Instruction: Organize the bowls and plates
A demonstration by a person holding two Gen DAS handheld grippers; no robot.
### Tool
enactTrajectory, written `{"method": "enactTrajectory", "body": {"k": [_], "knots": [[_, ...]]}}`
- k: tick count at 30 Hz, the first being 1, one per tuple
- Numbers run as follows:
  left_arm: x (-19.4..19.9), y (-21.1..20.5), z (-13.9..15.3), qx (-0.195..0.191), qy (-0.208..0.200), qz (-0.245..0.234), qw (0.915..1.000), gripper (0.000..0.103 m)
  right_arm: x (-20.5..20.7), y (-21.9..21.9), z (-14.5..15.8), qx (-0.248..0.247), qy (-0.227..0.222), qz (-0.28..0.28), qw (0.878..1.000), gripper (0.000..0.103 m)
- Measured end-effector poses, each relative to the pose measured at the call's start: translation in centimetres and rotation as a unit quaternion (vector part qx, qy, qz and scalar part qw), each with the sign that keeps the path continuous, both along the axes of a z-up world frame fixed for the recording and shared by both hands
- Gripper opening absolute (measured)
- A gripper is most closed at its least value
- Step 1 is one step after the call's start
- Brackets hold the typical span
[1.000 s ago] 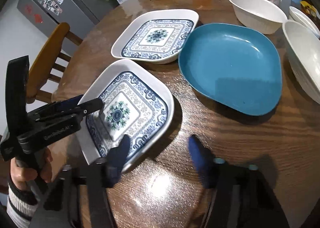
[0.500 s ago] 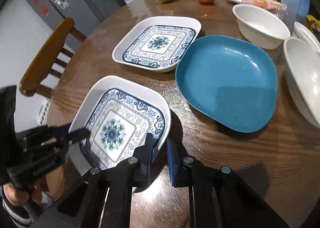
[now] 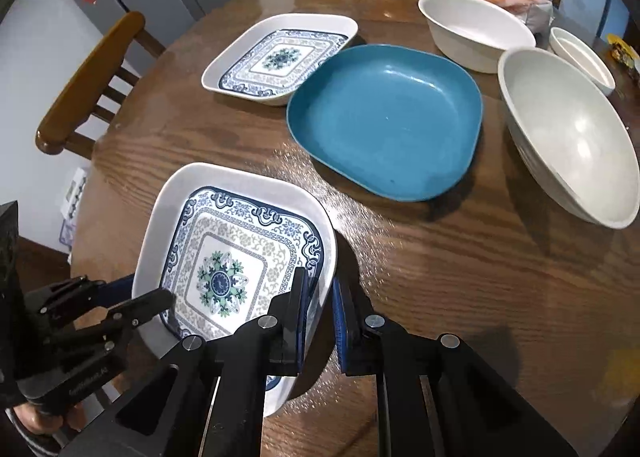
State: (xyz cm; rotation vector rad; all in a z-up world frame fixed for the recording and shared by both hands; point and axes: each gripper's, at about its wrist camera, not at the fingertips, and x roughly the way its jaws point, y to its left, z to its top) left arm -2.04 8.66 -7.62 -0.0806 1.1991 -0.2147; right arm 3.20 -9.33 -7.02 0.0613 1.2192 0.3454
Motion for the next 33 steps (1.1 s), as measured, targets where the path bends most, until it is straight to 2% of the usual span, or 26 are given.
{"method": "enactTrajectory", "body": {"k": [7, 10, 12, 13, 16, 18, 21, 24, 26, 28, 33], "knots": [[0.6, 0.2, 0.0, 0.024, -0.008, 0.0, 0.9997, 0.024, 0.5, 0.3, -0.8, 0.005, -0.004, -0.005, 1.0, 0.014], [0.6, 0.5, 0.6, 0.028, -0.024, 0.003, 0.9993, 0.034, 0.6, 0.2, -1.0, 0.005, -0.002, -0.011, 1.0, 0.016], [0.5, 1.0, 1.2, 0.034, -0.041, 0.011, 0.9985, 0.059, 0.3, -0.2, -0.5, -0.002, -0.013, -0.018, 1.0, 0.021], [0.5, 1.6, 1.8, 0.036, -0.053, 0.02, 0.9978, 0.064, 0.3, -0.4, -0.2, 0.004, -0.016, -0.02, 1.0, 0.023], [1.3, 3.1, 3.1, 0.037, -0.073, 0.041, 0.9958, 0.071, 0.0, -1.4, 1.2, 0.026, -0.028, -0.026, 0.999, 0.025], [2.1, 3.8, 3.8, 0.038, -0.08, 0.054, 0.9946, 0.08, 0.1, -1.7, 2.4, 0.037, -0.041, -0.027, 0.998, 0.025], [3.7, 4.5, 4.9, 0.035, -0.09, 0.067, 0.993, 0.089, 0.6, -1.7, 3.9, 0.062, -0.051, -0.026, 0.996, 0.027], [5.7, 4.3, 5.8, 0.038, -0.105, 0.068, 0.9914, 0.096, 1.7, -1.0, 4.7, 0.062, -0.06, -0.025, 0.996, 0.029], [7.3, 4.0, 6.1, 0.04, -0.11, 0.065, 0.991, 0.1, 2.6, -0.6, 5.0, 0.065, -0.059, -0.025, 0.996, 0.029], [8.9, 4.0, 6.3, 0.036, -0.109, 0.062, 0.9915, 0.101, 4.1, 0.0, 5.2, 0.066, -0.058, -0.026, 0.996, 0.029], [13.4, 3.8, 6.0, 0.054, -0.105, 0.058, 0.9913, 0.102, 8.9, 1.3, 5.2, 0.061, -0.053, -0.028, 0.996, 0.029]]}}
